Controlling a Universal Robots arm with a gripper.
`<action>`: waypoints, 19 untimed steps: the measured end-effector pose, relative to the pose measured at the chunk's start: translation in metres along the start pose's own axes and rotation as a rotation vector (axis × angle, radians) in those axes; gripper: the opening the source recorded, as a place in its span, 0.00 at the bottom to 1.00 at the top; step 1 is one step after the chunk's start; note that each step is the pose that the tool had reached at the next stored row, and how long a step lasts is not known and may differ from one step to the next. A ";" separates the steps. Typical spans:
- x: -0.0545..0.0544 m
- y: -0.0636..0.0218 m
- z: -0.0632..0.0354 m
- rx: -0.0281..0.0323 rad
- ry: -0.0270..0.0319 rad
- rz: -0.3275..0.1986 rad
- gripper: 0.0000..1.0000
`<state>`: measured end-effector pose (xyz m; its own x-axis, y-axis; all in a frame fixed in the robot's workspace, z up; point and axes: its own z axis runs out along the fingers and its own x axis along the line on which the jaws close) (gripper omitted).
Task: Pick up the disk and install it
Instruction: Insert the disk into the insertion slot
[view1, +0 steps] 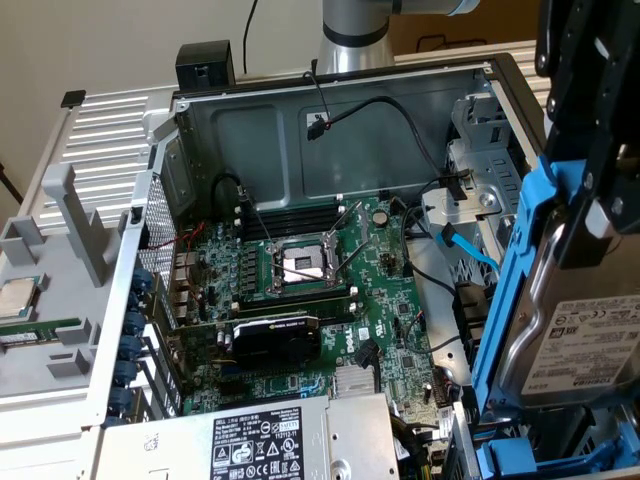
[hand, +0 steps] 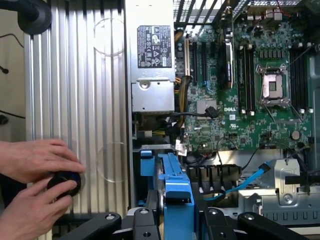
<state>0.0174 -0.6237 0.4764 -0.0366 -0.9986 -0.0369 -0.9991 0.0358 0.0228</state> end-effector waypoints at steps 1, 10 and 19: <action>0.000 0.0000 0.0000 -0.0001 0.0000 0.000 0.36; 0.000 -0.0001 0.0003 -0.0004 -0.0054 -0.003 0.36; 0.003 -0.0002 0.0001 -0.0019 -0.0176 -0.004 0.36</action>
<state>0.0175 -0.6269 0.4762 -0.0333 -0.9980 -0.0546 -0.9992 0.0320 0.0246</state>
